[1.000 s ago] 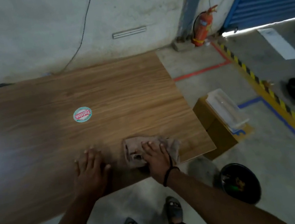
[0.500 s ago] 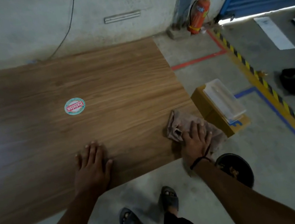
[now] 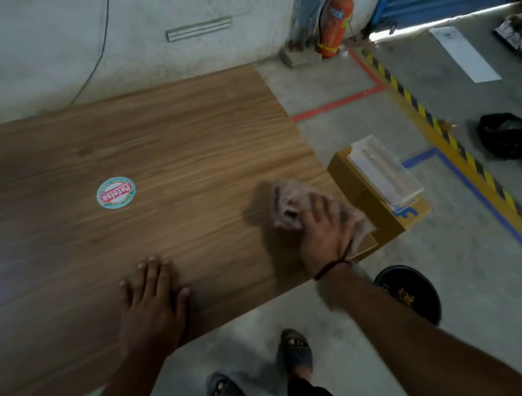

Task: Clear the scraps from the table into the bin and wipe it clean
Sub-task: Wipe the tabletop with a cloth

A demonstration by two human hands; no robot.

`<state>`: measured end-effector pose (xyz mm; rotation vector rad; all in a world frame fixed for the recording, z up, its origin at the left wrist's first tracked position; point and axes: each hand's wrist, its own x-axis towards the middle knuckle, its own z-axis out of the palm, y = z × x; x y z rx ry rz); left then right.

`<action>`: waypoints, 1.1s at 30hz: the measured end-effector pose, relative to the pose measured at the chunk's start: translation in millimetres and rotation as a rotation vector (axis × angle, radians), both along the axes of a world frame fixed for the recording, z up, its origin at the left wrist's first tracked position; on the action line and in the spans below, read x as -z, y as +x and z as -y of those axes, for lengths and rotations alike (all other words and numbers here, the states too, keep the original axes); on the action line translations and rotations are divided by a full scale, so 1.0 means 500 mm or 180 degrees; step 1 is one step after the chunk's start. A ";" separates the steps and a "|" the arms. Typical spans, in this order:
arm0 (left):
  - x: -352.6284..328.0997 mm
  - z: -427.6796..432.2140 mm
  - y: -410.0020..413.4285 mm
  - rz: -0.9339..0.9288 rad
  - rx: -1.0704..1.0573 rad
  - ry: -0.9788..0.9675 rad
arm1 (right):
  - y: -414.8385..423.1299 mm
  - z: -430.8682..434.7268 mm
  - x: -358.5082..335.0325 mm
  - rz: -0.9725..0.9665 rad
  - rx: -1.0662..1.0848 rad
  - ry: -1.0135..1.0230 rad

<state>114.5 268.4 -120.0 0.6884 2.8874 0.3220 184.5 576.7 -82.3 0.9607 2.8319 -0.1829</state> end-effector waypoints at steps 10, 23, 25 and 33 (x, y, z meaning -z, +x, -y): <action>0.005 -0.001 0.000 -0.0076 0.0031 0.0018 | -0.046 0.100 0.001 0.0191 -0.0680 -0.0166; 0.007 0.002 -0.003 0.0055 -0.0043 -0.0047 | -0.116 -0.127 -0.022 0.0086 0.0028 0.0001; 0.005 0.003 -0.001 0.0058 -0.0055 -0.0020 | -0.127 -0.131 0.004 0.0424 0.0175 -0.0084; 0.011 0.002 -0.004 0.0018 -0.0025 -0.0038 | -0.183 0.115 0.014 0.0220 -0.0997 -0.0310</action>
